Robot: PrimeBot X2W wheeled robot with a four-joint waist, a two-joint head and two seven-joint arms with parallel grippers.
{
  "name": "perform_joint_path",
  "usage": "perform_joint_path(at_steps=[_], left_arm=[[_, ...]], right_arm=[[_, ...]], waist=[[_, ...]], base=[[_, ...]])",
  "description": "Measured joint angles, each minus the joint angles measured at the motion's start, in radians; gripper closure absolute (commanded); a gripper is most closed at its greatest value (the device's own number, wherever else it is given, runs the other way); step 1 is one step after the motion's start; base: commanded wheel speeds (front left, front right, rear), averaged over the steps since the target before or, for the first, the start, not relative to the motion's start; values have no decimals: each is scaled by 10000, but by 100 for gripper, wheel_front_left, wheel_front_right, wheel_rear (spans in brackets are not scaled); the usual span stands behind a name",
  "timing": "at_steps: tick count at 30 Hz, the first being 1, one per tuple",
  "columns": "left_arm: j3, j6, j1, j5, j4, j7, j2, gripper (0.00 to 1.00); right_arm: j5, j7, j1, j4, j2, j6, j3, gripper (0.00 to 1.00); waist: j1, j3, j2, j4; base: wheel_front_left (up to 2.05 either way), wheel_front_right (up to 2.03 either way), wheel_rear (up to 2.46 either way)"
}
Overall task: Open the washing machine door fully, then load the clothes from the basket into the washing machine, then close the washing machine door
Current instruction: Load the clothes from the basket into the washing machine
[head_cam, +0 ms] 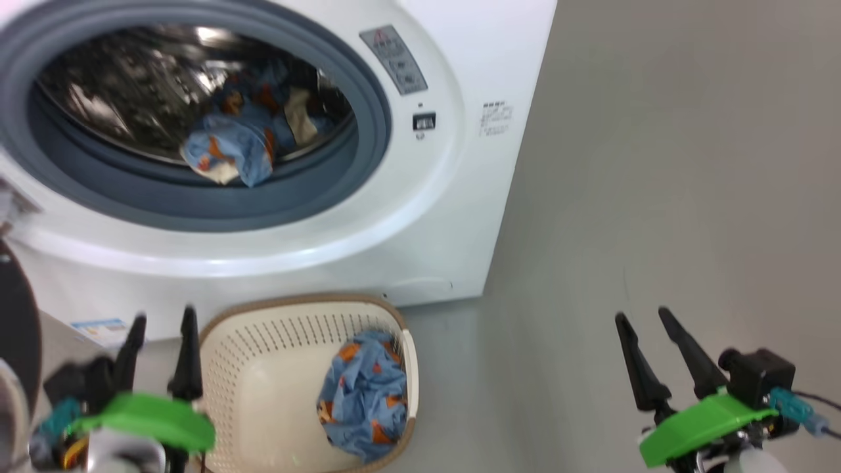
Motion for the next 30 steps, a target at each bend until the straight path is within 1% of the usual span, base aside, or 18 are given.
perform_joint_path(at_steps=[10, 15, 22, 30], left_arm=[[577, 0, 2377, 387, -1233, 2, -330, 0], [744, 0, 3255, 520, -1923, 2, -514, 0], [1020, 0, 3968, 669, -2577, 2, -608, 0], [1126, 0, 4134, 673, -2813, 2, -715, 0]], right_arm=[[311, 0, 1154, 38, -270, 0, -75, 0], [311, 2, 1571, -59, -320, 0, -265, 0], [311, 2, 1846, -161, -305, 0, -445, 0], [307, 2, 1845, -228, -295, 0, -485, 0]], waist=[[0, -1304, 0, 158], [0, -1737, 0, 287], [0, -1920, 0, 398], [0, -1854, 0, 345]], base=[[0, 0, 0], [0, 0, 0], [0, 0, 0], [0, 0, 0]])
